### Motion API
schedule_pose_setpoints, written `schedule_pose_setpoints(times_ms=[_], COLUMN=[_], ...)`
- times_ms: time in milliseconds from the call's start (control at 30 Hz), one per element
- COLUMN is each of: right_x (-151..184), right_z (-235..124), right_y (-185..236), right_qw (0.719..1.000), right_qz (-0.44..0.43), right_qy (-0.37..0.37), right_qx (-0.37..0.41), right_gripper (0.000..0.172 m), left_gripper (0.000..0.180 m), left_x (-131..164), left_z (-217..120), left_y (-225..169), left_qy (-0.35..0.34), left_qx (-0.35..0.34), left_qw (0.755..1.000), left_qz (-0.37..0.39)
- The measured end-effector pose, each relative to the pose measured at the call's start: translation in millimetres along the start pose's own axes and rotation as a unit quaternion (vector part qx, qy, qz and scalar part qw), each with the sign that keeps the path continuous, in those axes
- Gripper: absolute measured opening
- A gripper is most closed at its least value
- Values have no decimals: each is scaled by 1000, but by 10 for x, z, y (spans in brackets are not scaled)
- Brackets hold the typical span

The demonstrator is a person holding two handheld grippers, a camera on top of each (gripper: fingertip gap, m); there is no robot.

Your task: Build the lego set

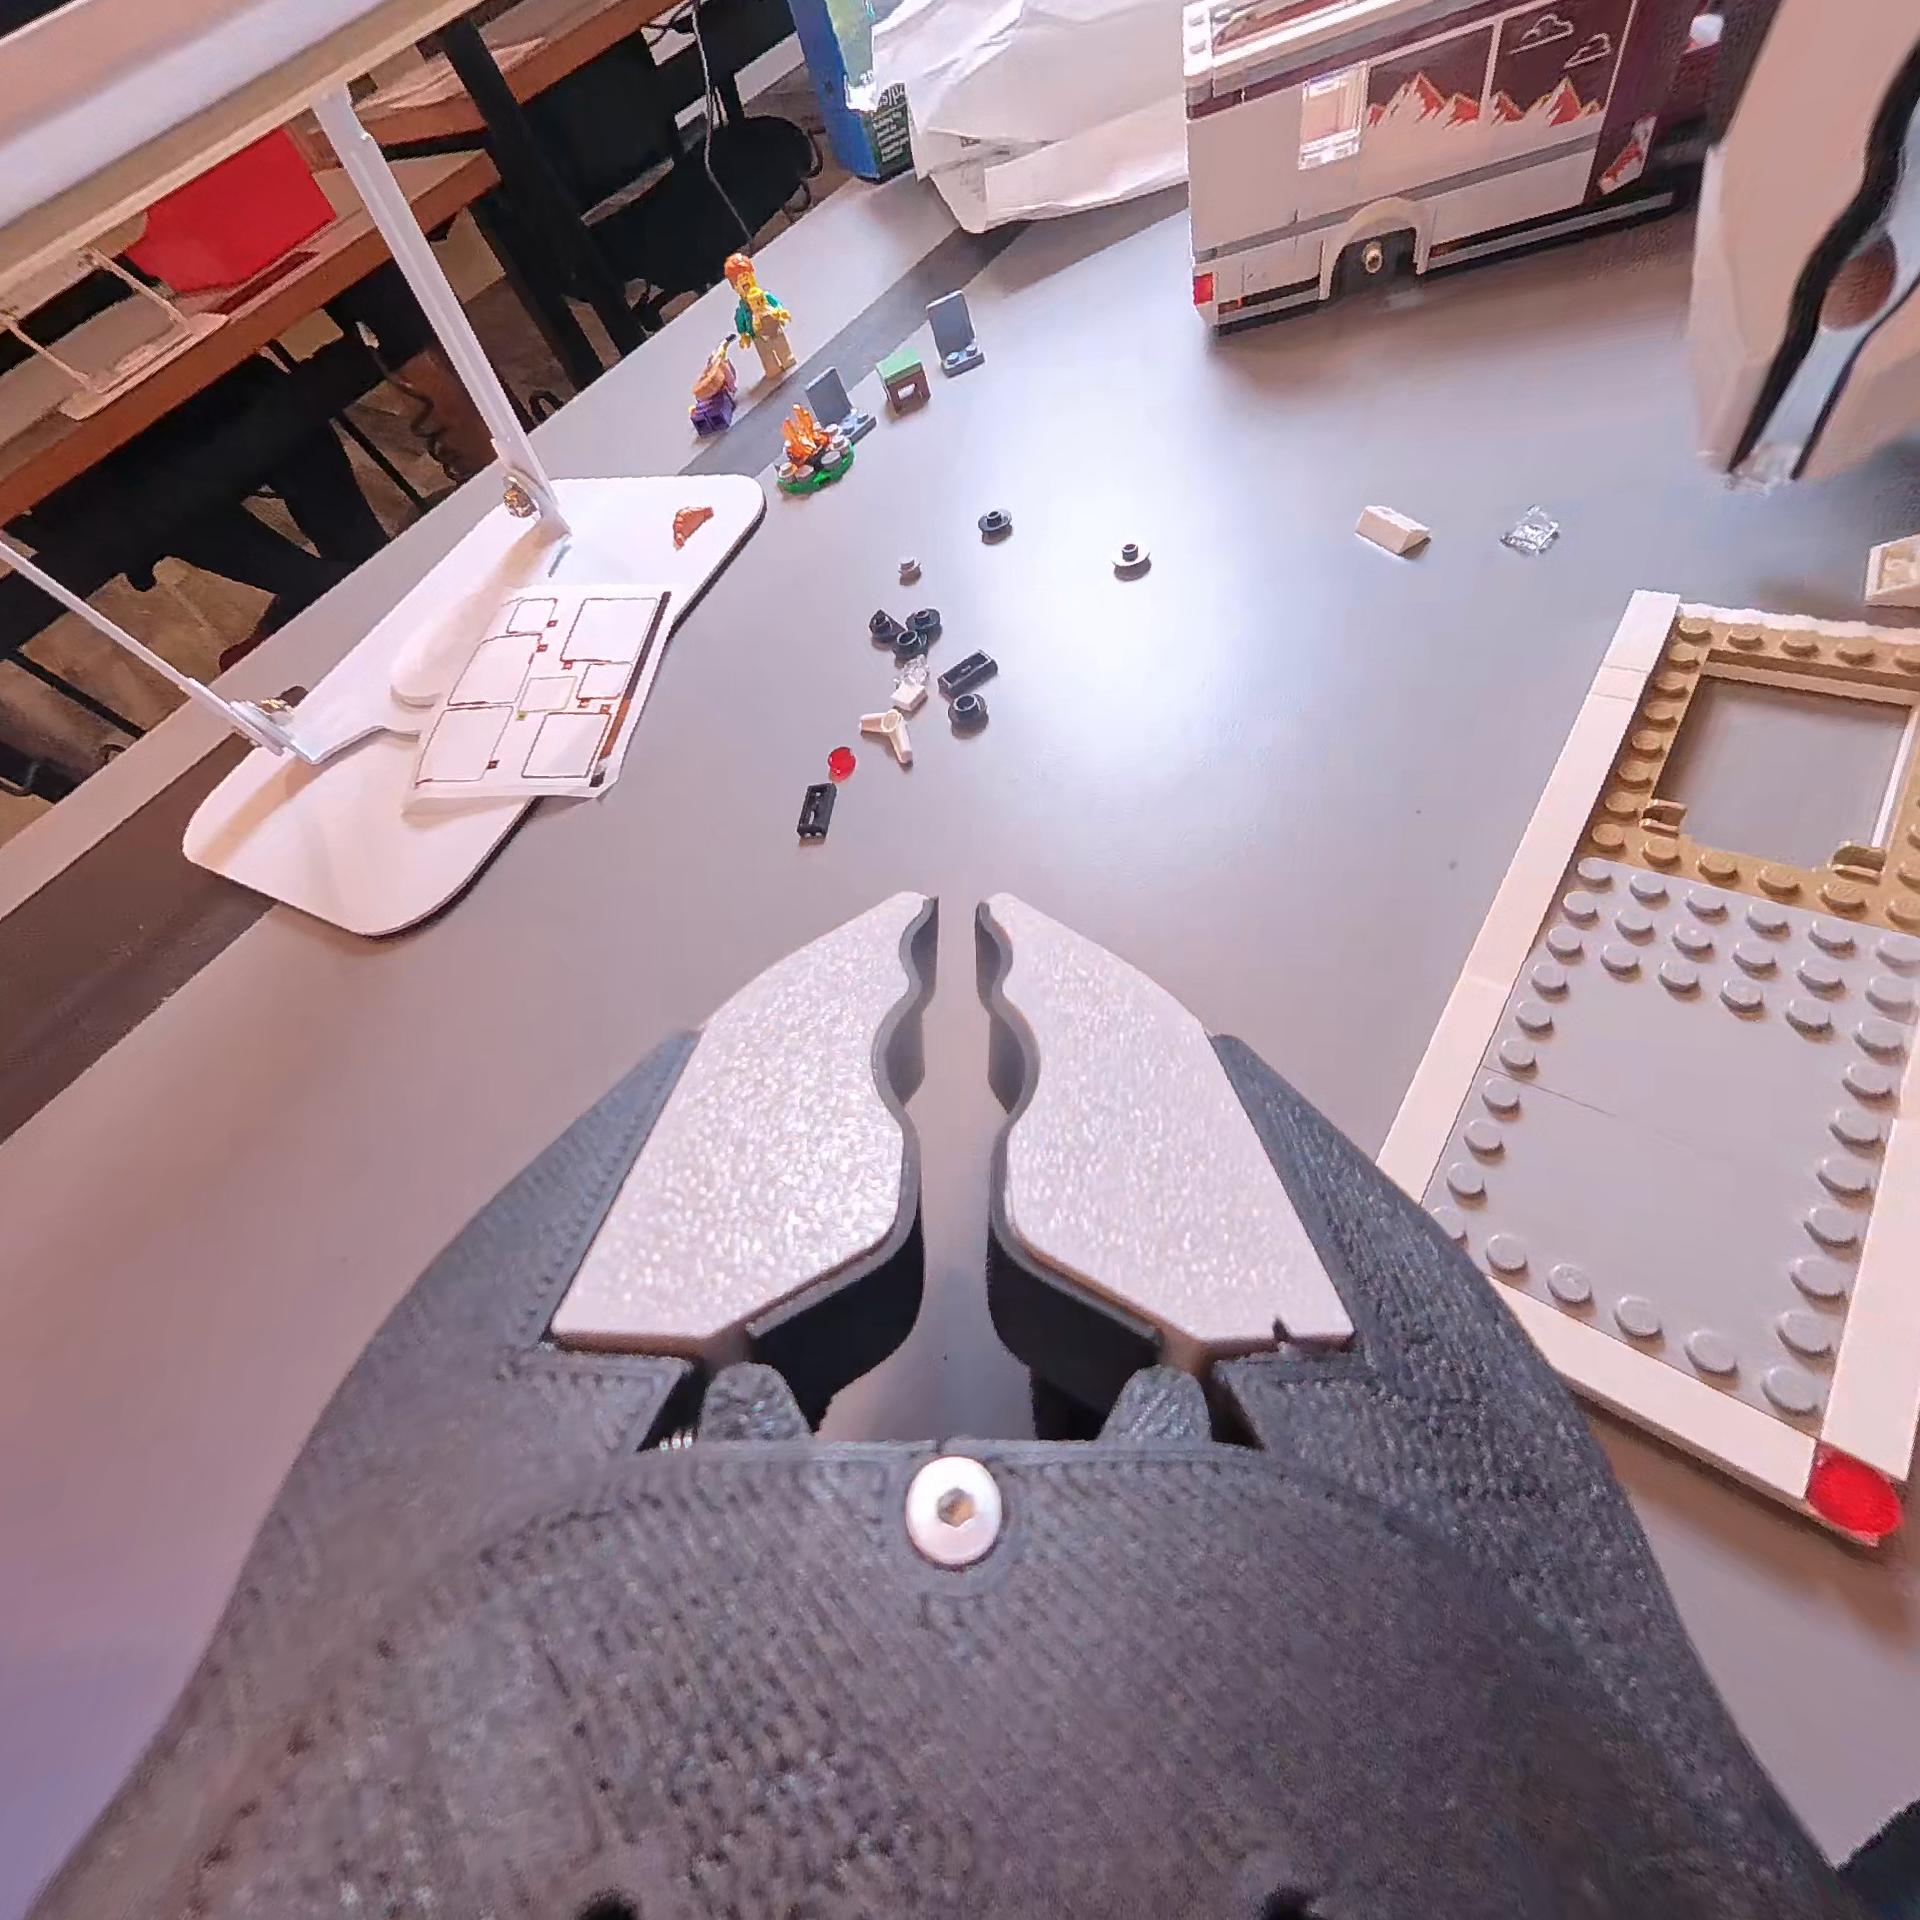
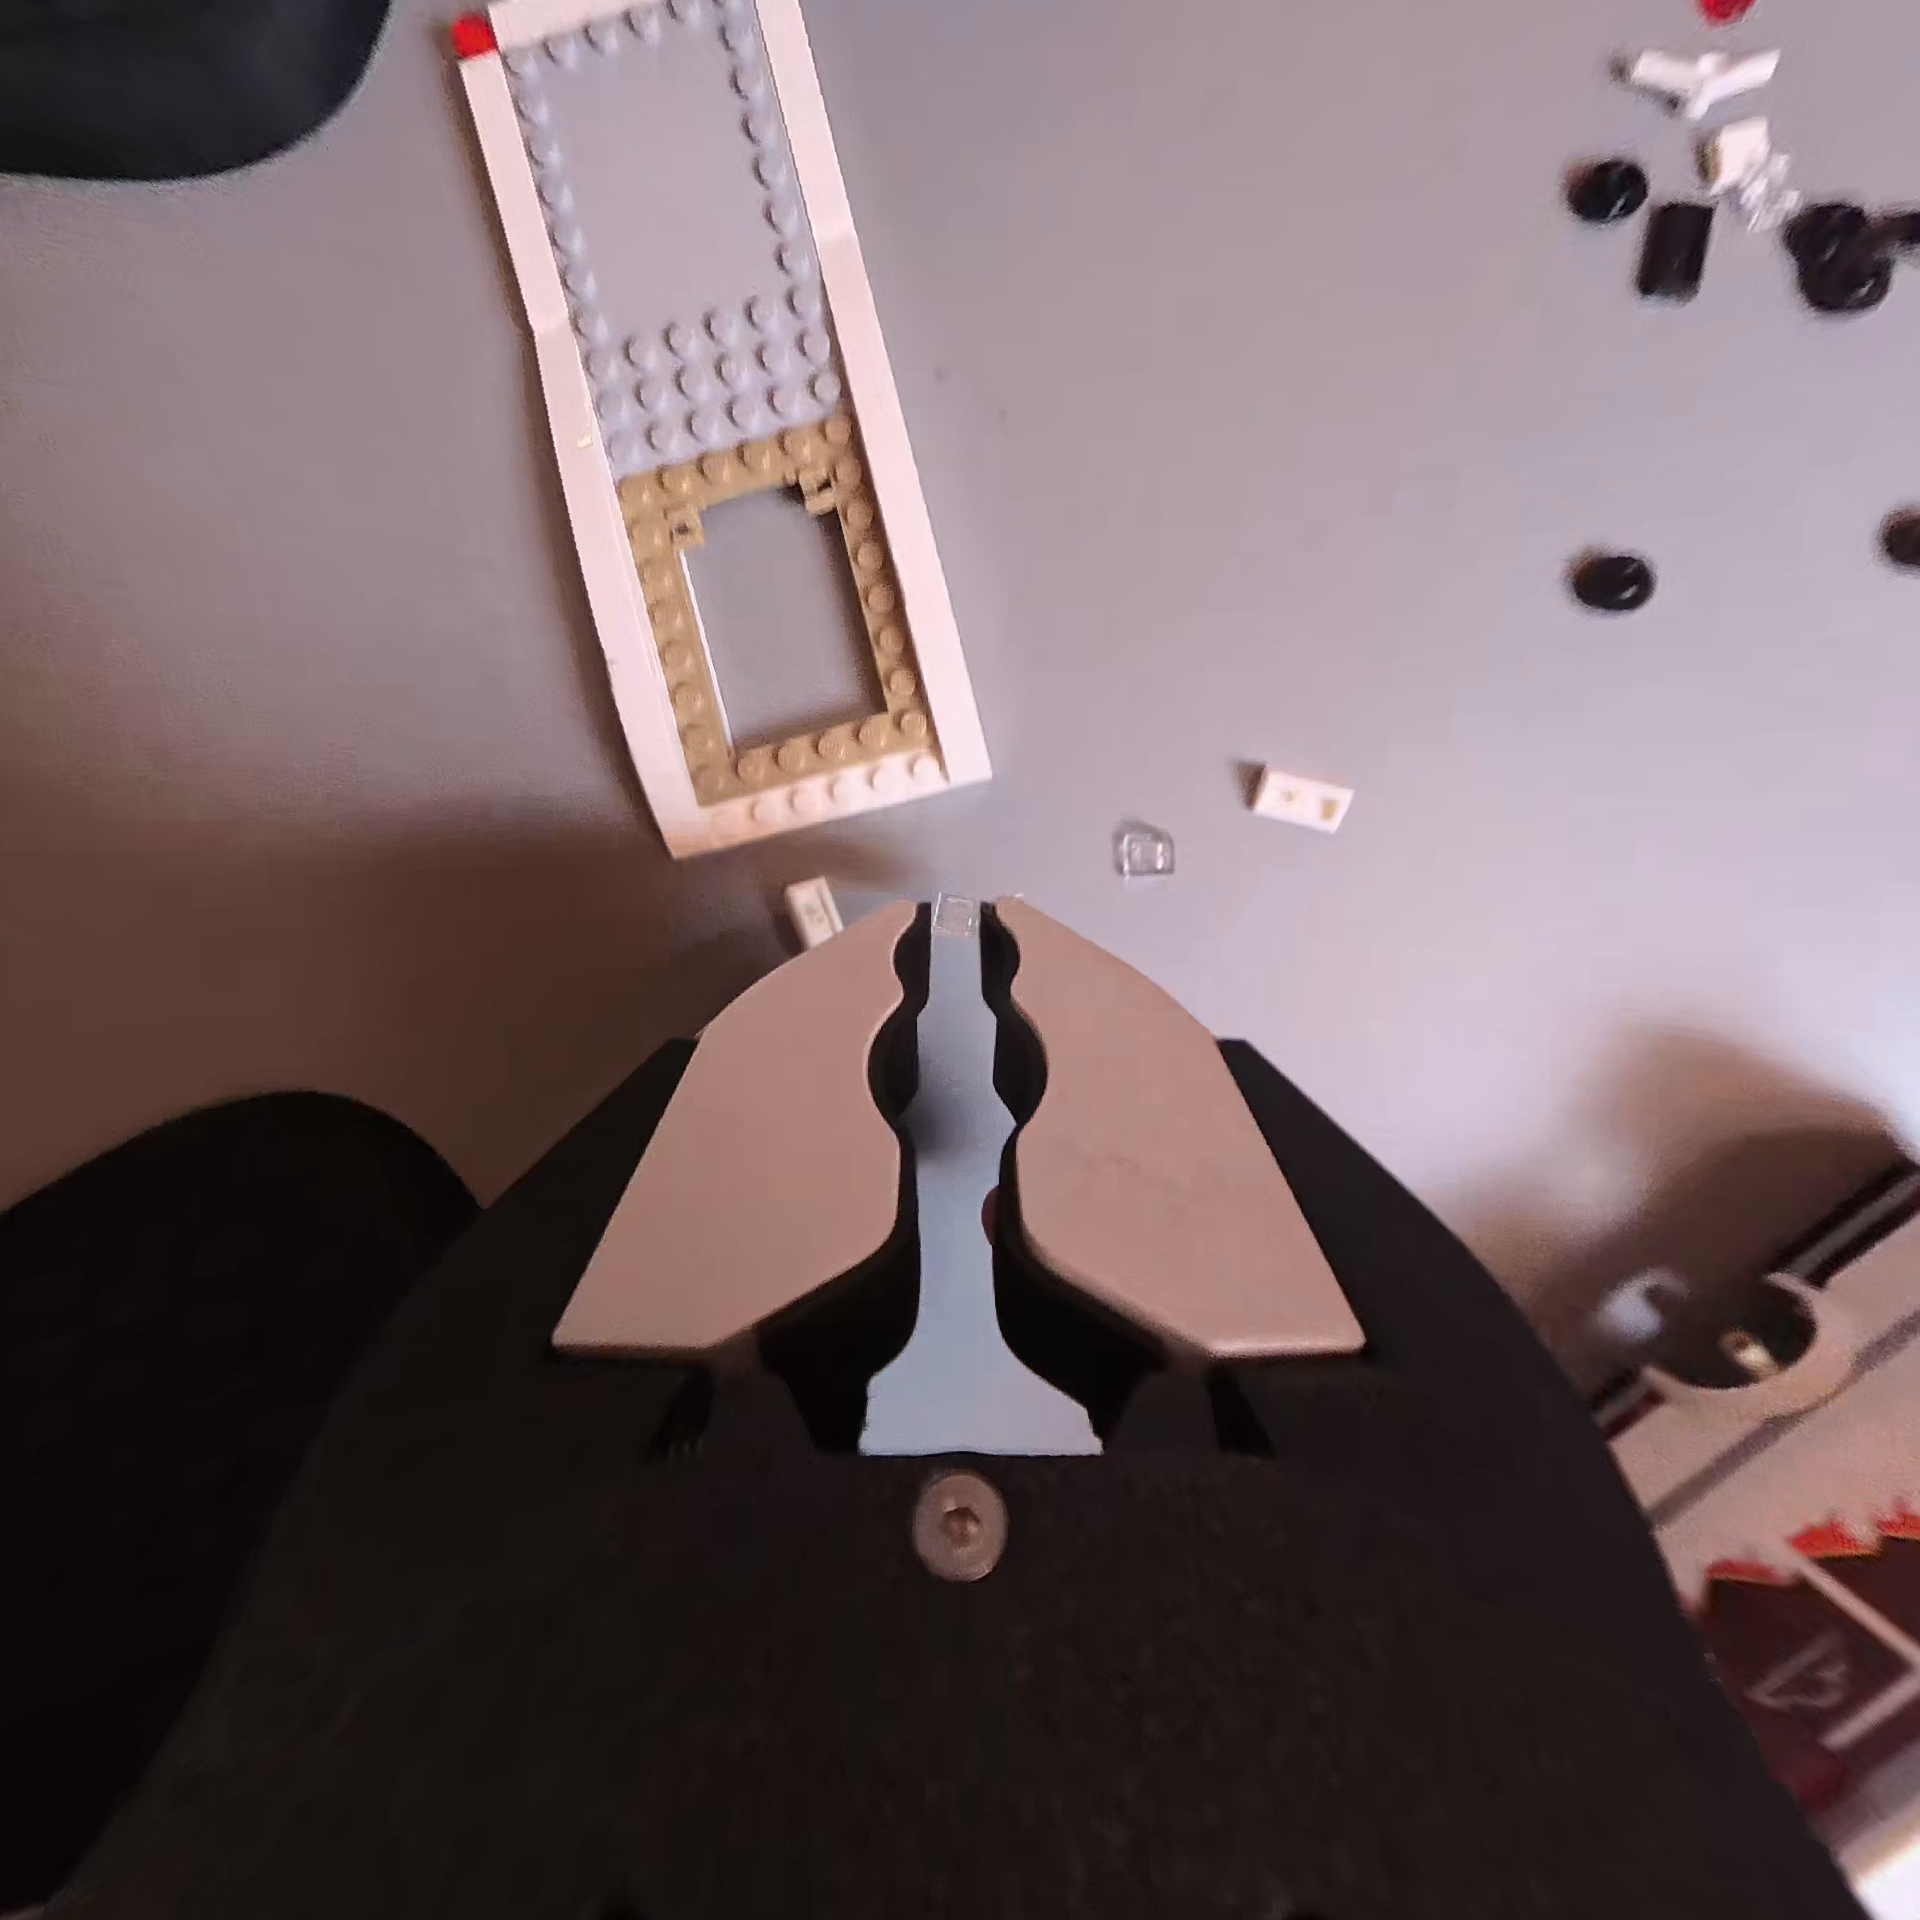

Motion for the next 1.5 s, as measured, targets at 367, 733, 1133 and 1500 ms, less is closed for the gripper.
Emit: schedule_pose_setpoints(times_ms=[367, 733, 1133, 1500], right_x=[149, 239, 126, 82], right_z=[-90, -102, -62, 138], right_y=[57, 231, 66, 267], right_qw=[999, 999, 997, 999], right_qz=[8, -6, -5, -48], right_qy=[-28, -16, -20, 10], right_qx=[39, 46, 73, 3], right_gripper=[31, 31, 22, 13], left_gripper=[7, 7, 7, 13], left_x=[1, 3, 2, -2], left_z=[-3, 0, 3, -12], left_y=[7, -6, -20, -51], left_qy=[-1, 1, 2, -1], left_qx=[-10, -7, -4, 41], left_qw=[1000, 1000, 1000, 999], left_qz=[1, 7, 11, 8])
Point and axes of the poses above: each gripper's, where its closed fingertips meet, z out along the fingers, x out of its underside, y = z × x across the jaws, the point moved 7 cm from there along -z, back along the fingers, and after that the axes turned 6 degrees about -x, right-handed, at the moved point
